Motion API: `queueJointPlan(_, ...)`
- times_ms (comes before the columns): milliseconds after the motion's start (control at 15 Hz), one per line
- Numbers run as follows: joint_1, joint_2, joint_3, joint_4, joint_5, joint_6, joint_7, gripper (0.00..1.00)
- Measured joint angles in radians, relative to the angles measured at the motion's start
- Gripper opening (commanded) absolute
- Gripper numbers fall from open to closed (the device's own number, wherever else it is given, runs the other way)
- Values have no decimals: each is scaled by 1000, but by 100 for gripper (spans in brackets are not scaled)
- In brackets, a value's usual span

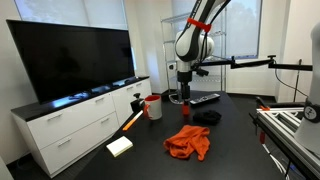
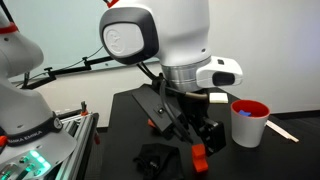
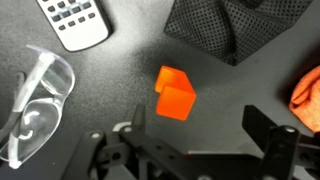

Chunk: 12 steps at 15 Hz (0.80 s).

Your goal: Pick up the orange object and put it in the cup

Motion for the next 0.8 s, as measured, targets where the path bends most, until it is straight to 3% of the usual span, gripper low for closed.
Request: queueJointPlan(800,0,45,-18,14,-3,0,0,100)
